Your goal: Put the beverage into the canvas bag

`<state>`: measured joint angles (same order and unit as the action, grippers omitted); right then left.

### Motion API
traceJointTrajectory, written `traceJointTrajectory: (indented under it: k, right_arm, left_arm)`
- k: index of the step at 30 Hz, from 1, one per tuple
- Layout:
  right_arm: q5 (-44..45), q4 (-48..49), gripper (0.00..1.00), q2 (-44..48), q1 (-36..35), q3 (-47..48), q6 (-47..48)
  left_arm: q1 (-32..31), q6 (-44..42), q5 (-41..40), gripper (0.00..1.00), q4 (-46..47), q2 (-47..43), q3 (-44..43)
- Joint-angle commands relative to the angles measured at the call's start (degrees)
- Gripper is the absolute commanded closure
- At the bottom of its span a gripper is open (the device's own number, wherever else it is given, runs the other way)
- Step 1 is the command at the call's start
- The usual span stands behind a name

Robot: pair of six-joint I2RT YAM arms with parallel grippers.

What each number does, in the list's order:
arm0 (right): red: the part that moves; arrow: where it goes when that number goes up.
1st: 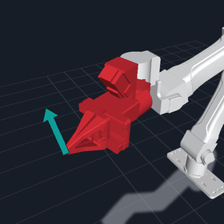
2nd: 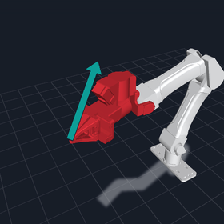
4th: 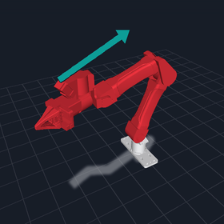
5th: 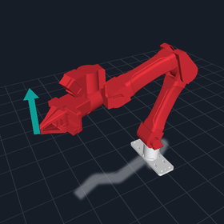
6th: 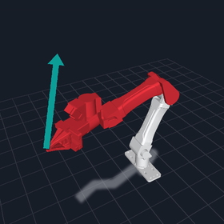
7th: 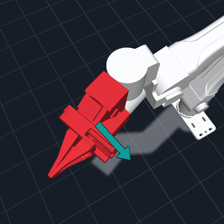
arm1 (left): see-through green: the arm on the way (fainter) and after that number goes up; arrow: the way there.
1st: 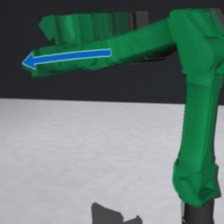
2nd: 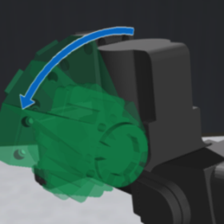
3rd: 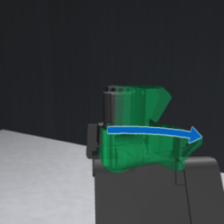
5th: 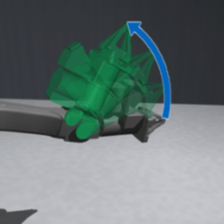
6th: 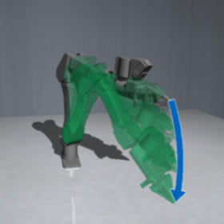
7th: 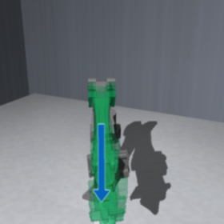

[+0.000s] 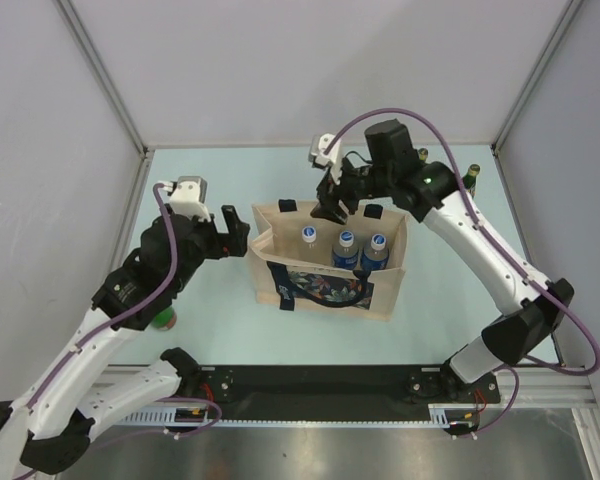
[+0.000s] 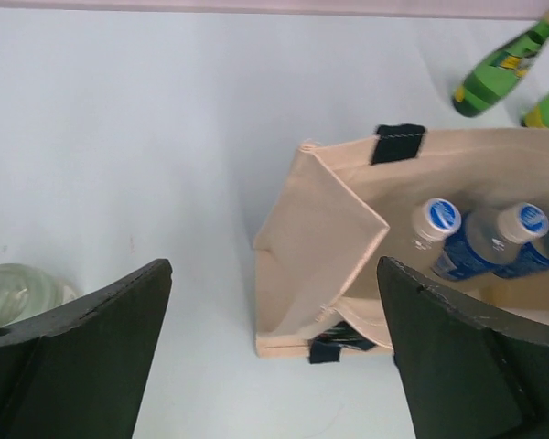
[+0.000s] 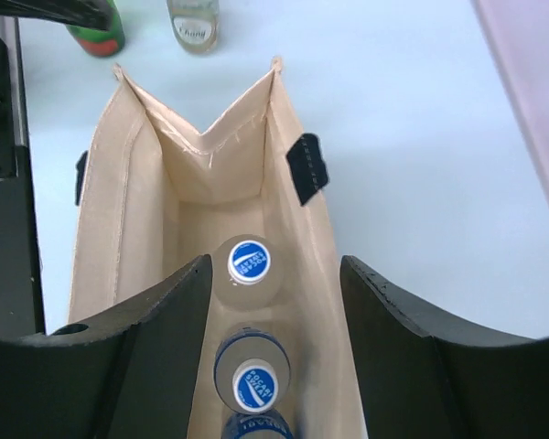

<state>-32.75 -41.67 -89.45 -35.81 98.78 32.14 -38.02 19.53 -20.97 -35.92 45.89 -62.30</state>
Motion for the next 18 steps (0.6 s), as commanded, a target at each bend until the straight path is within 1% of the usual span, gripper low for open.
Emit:
traceJointTrajectory:
  k: [1,3,5,6,9,11,12,14,15,16,17,18]
  right_arm:
    - [-7.84,2.11,0.37,4.02,3.81,2.38,-5.23]
    - [-10.74,2.38,0.37,4.98,6.27,1.94,-6.03]
    - [-12.41,3.34,0.37,6.12,8.64,1.24,-8.04]
    - [-13.03,4.48,0.37,6.48,9.44,0.02,-9.02]
    - [-15.23,6.16,0.37,8.23,12.25,-2.18,-11.66]
    - [-16.02,6.60,0.37,9.03,13.22,-3.42,-12.54]
    - [-16.11,6.95,0.37,9.90,14.01,-4.38,-12.72]
    - [-16.46,7.57,0.37,10.70,14.89,-5.26,-13.94]
    - [-16.64,8.26,0.37,11.31,15.76,-5.96,-14.47]
    - [-17.25,8.45,0.37,11.49,16.38,-6.23,-14.91]
    - [-17.61,8.97,0.37,11.66,16.74,-6.58,-15.96]
    - [-17.96,9.41,0.37,12.19,17.78,-7.02,-16.40]
  left_arm:
    - [2.68,1.47,-6.79,0.00,-1.43,0.78,-0.89]
    - [4.52,2.53,-7.77,0.00,-2.13,1.83,-1.15]
    - [9.26,4.72,-6.98,0.00,-3.89,3.67,-2.03]
    - [12.67,5.42,-6.63,0.00,-5.63,4.29,-2.21]
    - [18.75,9.55,-5.14,0.00,-8.19,6.75,-2.74]
    - [21.74,10.61,-3.47,0.00,-8.64,7.46,-2.30]
    - [24.98,12.01,-2.85,0.00,-9.16,8.07,-2.12]
    - [28.51,12.72,0.22,0.00,-9.08,8.51,-0.99]
    - [31.83,13.25,1.36,0.00,-8.38,8.95,-0.46]
    - [33.35,13.34,3.81,0.00,-8.03,9.13,-0.02]
    - [35.80,13.34,4.70,0.00,-7.15,9.65,0.60]
    - [36.61,13.34,4.97,0.00,-7.06,10.62,0.69]
